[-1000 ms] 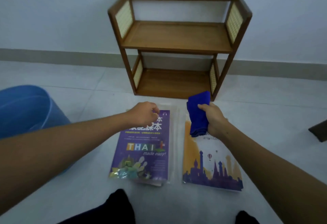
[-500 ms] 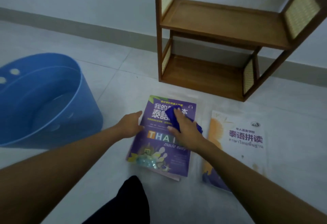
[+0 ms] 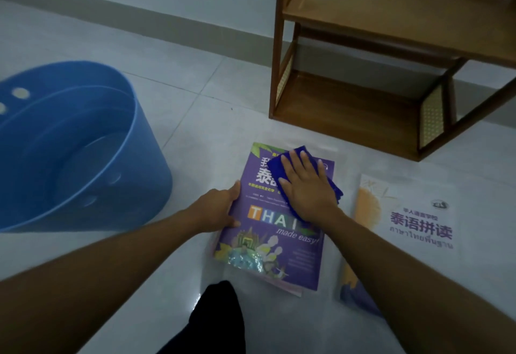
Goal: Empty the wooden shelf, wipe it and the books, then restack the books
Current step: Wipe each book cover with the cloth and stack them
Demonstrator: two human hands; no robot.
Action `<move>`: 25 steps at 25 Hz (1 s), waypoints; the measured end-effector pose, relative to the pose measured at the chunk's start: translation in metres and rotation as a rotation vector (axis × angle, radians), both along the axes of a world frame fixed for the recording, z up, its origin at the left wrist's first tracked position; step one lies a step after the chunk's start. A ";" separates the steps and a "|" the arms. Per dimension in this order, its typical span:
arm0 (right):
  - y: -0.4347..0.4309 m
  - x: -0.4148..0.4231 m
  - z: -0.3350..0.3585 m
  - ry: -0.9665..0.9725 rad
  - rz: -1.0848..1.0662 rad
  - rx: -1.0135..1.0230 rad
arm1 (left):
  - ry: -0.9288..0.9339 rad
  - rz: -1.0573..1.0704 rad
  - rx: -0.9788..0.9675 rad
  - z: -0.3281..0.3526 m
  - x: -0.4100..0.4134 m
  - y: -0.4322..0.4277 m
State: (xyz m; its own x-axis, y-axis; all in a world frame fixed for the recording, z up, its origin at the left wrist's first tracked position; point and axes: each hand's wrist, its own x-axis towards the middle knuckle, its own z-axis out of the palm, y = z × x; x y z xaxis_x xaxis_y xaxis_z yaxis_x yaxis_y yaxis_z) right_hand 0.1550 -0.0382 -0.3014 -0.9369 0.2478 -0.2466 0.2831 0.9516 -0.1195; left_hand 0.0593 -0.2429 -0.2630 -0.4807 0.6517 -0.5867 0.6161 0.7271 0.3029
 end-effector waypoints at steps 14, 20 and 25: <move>0.008 -0.017 0.004 -0.002 -0.249 -0.072 | -0.031 0.078 0.084 -0.021 -0.001 -0.010; -0.026 0.016 0.003 0.057 0.451 -0.202 | -0.024 0.065 0.116 -0.025 -0.006 -0.012; 0.015 -0.035 0.012 0.003 0.387 -0.327 | -0.041 0.071 0.103 -0.028 -0.006 -0.016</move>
